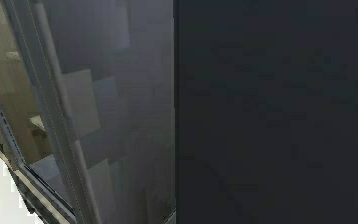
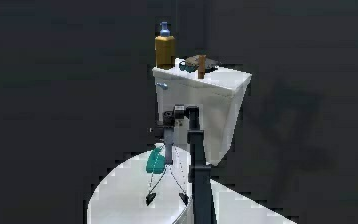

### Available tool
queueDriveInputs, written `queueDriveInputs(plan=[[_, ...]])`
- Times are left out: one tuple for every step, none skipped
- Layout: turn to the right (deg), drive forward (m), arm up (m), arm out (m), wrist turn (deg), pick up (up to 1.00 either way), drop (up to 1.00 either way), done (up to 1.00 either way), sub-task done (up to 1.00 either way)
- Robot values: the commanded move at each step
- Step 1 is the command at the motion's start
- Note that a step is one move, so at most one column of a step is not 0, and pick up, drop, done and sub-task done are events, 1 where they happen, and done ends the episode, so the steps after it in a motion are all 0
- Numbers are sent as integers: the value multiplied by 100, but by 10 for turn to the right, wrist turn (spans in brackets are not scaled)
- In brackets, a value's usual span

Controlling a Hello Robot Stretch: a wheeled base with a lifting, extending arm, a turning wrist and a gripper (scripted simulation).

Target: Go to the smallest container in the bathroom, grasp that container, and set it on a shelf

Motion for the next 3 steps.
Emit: queueDriveInputs(plan=[[0, 0, 0, 0, 450, 0, 0, 0, 0], [0, 0, 0, 0, 450, 0, 0, 0, 0], [0, 0, 0, 0, 450, 0, 0, 0, 0]])
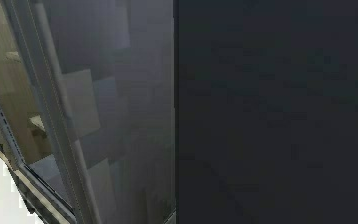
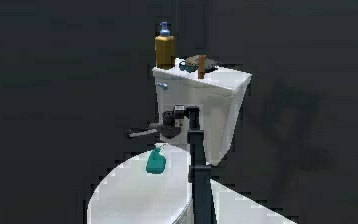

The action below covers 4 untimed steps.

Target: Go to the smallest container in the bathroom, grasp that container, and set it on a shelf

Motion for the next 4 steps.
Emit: queueDriveInputs(plan=[[0, 0, 0, 0, 300, 0, 0, 0, 0], [0, 0, -30, 0, 0, 0, 0, 0, 0], [0, 0, 0, 0, 0, 100, 0, 0, 0], [0, 0, 10, 0, 0, 0, 0, 0, 0]])
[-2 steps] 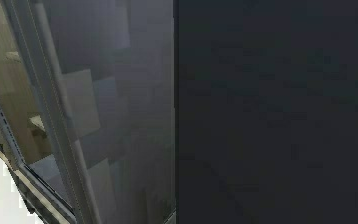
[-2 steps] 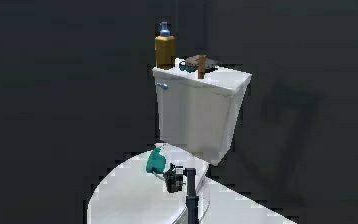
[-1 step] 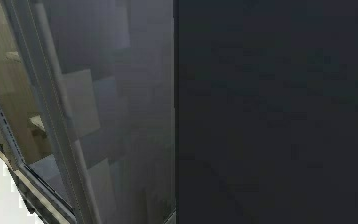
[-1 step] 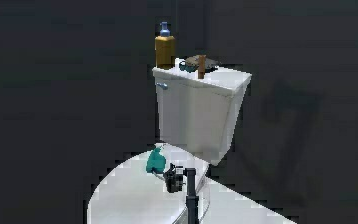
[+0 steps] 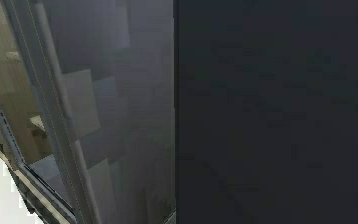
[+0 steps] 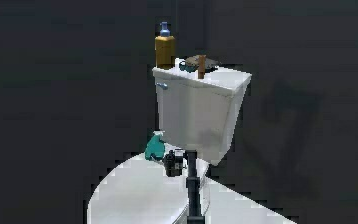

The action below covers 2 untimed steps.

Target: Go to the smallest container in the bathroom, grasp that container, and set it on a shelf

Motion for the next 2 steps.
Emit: queueDriveInputs(plan=[[0, 0, 42, 0, 0, 0, 0, 0, 0], [0, 0, 0, 0, -450, 0, 0, 0, 0]])
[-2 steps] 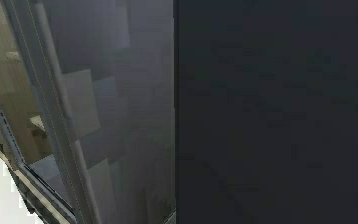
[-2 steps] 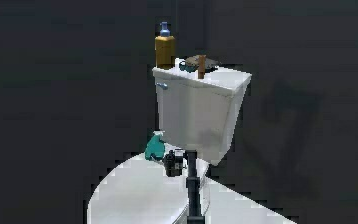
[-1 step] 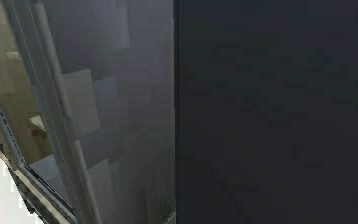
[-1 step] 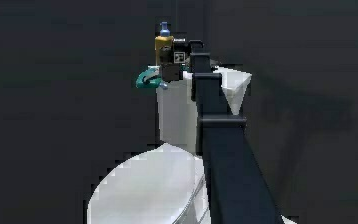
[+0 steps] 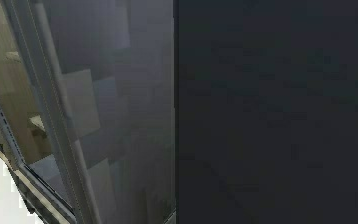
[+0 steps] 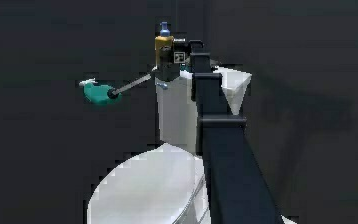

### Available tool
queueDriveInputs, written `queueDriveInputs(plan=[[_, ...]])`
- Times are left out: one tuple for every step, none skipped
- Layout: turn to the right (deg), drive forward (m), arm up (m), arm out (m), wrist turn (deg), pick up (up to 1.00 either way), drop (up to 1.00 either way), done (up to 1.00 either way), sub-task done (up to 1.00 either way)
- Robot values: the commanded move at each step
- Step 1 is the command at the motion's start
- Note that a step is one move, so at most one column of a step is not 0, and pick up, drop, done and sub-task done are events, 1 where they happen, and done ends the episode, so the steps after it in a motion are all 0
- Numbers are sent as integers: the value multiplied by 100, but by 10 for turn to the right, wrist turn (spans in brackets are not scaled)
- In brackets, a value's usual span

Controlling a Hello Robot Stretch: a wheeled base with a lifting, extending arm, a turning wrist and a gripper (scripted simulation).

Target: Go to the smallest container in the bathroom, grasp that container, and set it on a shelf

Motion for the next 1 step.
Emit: queueDriveInputs(plan=[[0, 0, 0, 0, -450, 0, 0, 0, 0]])
